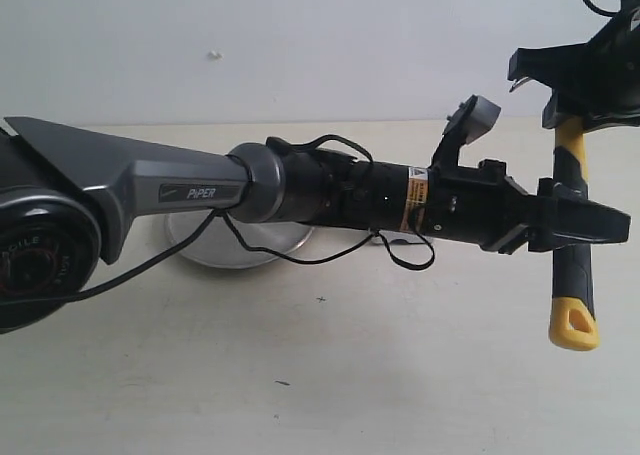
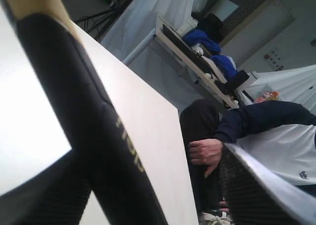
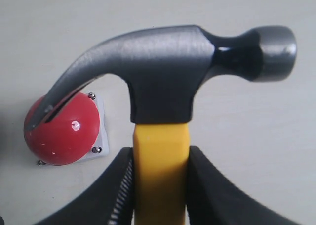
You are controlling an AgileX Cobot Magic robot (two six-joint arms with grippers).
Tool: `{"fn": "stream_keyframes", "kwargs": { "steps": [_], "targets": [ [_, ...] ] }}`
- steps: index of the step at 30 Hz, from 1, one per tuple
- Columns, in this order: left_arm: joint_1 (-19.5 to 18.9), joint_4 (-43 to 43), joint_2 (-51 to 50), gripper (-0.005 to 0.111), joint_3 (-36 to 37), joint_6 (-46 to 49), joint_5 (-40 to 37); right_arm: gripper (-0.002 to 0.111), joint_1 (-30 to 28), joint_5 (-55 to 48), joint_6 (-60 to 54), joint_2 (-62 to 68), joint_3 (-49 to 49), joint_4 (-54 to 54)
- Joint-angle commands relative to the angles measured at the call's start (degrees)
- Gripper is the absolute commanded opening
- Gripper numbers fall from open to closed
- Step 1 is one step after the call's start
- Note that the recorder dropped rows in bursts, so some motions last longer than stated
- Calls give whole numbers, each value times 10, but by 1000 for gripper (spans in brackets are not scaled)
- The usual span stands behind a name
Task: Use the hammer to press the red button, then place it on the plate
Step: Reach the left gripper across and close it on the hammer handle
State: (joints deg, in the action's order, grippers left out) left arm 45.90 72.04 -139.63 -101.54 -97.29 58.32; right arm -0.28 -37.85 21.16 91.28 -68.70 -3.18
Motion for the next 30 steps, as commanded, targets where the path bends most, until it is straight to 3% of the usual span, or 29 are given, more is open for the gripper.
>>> {"fn": "stream_keyframes", "kwargs": {
  "steps": [1,15,26,30],
  "targets": [
    [8,-3,0,69,-6,-3,-15,0,-1,24,-4,-12,-3,-2],
    [10,-9,-24,68,-6,-6,-34,0,-1,21,-4,-12,-3,-2],
    [10,-19,-24,35,-6,-17,-1,0,-1,20,-5,-12,-3,-2],
    [10,-29,-24,8,-6,-25,30,0,-1,20,-5,-12,-3,-3]
  ]
}}
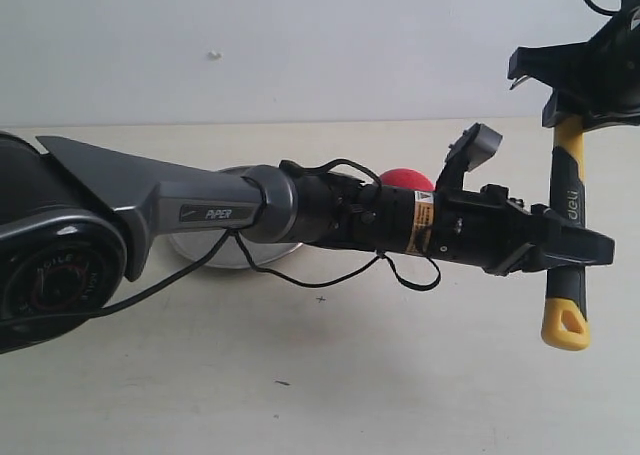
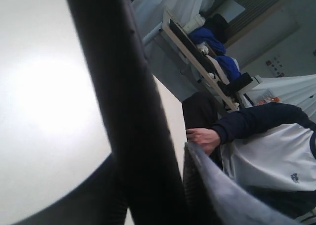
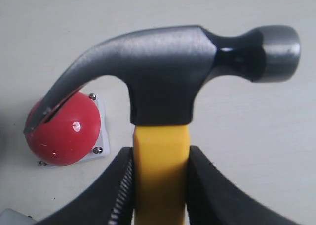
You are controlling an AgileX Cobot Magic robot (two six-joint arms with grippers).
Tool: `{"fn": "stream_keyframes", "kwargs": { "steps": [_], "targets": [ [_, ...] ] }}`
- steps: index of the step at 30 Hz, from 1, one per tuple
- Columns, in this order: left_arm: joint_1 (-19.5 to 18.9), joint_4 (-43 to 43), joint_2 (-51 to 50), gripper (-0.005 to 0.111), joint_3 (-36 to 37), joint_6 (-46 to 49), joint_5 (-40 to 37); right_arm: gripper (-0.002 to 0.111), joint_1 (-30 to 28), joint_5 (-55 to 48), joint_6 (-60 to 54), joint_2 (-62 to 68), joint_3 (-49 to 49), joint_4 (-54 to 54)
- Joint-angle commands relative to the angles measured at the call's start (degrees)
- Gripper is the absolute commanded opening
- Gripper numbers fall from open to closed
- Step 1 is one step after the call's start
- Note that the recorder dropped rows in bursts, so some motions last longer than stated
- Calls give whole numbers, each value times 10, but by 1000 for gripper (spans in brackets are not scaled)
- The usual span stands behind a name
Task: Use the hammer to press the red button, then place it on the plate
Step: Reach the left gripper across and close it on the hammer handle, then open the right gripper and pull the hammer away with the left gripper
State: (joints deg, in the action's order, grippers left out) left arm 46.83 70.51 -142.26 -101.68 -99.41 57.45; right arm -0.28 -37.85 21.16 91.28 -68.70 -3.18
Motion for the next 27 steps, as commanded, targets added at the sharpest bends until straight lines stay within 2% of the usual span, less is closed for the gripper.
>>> {"fn": "stream_keyframes", "kwargs": {
  "steps": [1,9,11,16,19,24,27],
  "targets": [
    [1,-13,2,0,-4,-5,42,0,-1,20,-6,-12,-3,-3],
    [1,-18,2,0,-4,-4,39,1,-1,17,-6,-12,-3,-3],
    [1,-18,2,0,-4,-2,39,9,-1,16,-5,-12,-3,-1],
    [1,-18,2,0,-4,3,38,37,-1,13,-6,-12,-3,-1],
    [1,-17,2,0,-4,3,34,49,-1,7,-5,-13,-3,-1],
    [1,-16,2,0,-4,4,2,62,-1,-11,-3,-13,-3,-1],
    [1,-13,2,0,-4,10,-5,65,-1,-19,-3,-15,-3,-1]
  ]
}}
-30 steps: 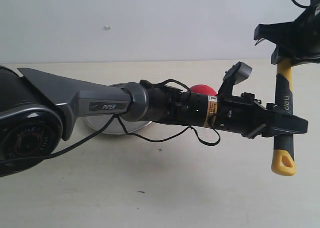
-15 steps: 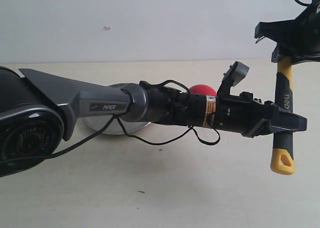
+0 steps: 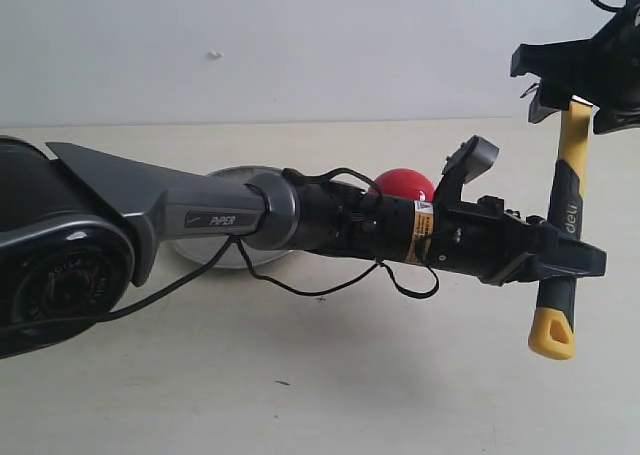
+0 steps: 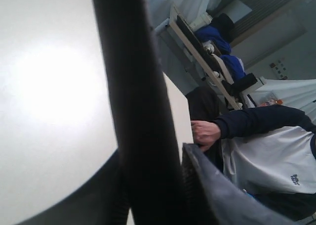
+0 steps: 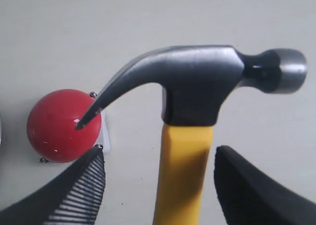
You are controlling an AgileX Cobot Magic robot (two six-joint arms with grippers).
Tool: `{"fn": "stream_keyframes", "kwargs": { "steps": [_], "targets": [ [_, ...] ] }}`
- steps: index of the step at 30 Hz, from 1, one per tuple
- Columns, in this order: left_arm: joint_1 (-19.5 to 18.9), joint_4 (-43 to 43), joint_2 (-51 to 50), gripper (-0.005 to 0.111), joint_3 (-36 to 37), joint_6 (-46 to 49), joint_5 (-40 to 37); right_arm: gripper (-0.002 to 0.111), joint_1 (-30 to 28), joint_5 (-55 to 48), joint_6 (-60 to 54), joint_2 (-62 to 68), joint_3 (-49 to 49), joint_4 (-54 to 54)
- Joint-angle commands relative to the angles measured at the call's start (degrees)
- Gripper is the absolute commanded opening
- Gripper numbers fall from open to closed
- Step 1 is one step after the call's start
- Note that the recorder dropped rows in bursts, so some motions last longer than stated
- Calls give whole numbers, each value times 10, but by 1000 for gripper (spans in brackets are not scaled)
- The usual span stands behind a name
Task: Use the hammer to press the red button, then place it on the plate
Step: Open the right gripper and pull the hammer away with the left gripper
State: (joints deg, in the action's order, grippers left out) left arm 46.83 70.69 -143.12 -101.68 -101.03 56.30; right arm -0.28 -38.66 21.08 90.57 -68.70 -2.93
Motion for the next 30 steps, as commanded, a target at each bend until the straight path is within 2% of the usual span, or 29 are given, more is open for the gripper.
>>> {"fn": "stream_keyframes", "kwargs": {
  "steps": [1,9,14,18,30],
  "targets": [
    [1,-12,11,0,-4,26,4,65,-1,-14,-2,-10,-3,-4],
    [-7,0,14,0,-4,21,-11,65,-1,-15,-2,-86,-4,-8],
    [-32,14,24,0,-4,18,-6,65,-1,-34,-2,-200,-4,-98],
    [-48,35,40,0,-4,16,-20,65,-1,-51,-1,-242,-4,-96],
    [-91,261,154,0,46,-94,-143,65,-1,-138,-27,-258,-3,-70]
  ]
}}
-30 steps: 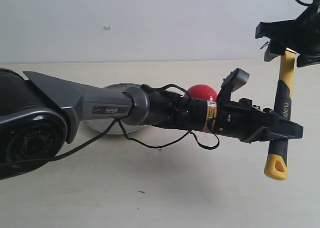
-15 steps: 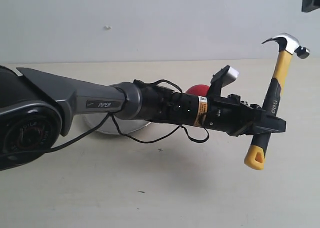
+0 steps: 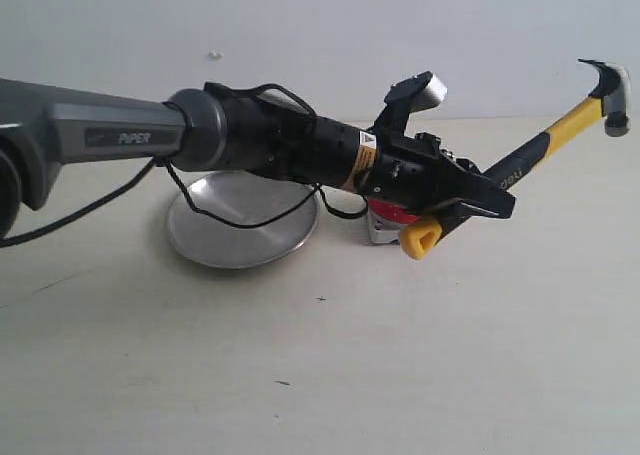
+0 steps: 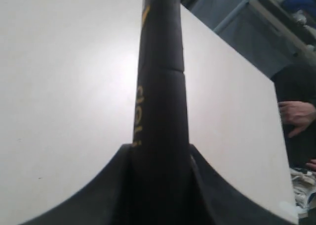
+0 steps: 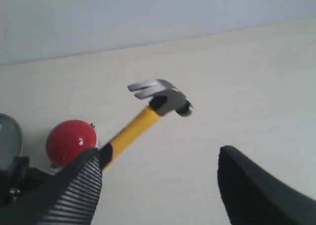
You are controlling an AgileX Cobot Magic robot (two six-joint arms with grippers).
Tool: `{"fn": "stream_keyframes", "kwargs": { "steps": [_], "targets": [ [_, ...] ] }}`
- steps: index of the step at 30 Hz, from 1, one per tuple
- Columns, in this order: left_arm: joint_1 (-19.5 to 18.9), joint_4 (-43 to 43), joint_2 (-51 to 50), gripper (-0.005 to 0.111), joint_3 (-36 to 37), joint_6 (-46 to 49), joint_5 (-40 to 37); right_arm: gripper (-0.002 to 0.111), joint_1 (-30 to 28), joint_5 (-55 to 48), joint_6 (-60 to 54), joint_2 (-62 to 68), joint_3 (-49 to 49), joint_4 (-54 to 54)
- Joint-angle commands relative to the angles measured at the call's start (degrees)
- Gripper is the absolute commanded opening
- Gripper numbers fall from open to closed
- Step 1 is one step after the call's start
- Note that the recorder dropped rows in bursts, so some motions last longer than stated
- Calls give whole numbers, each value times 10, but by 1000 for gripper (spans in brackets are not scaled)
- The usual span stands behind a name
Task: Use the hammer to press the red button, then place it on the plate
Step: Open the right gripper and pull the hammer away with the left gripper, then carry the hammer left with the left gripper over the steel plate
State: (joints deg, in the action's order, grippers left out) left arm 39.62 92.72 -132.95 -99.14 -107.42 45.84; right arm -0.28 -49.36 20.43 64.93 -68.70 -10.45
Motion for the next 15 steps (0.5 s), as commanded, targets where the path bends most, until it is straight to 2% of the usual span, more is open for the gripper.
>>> {"fn": "stream_keyframes", "kwargs": {
  "steps": [1,7,10,12,13,15],
  "targets": [
    [-25,58,66,0,31,-38,-49,65,-1,-42,-24,-1,-3,5],
    [-76,72,159,0,129,-53,-101,62,-1,-17,-39,-21,41,6],
    [-89,72,198,0,181,-49,-131,55,-1,13,-39,-55,72,14],
    [-89,72,219,0,215,-35,-164,43,-1,28,-39,-93,90,24],
    [-87,72,234,0,240,-22,-187,27,-1,43,-39,-137,108,32],
    [-85,72,247,0,263,-17,-197,13,-1,69,-39,-190,131,47]
  ]
}}
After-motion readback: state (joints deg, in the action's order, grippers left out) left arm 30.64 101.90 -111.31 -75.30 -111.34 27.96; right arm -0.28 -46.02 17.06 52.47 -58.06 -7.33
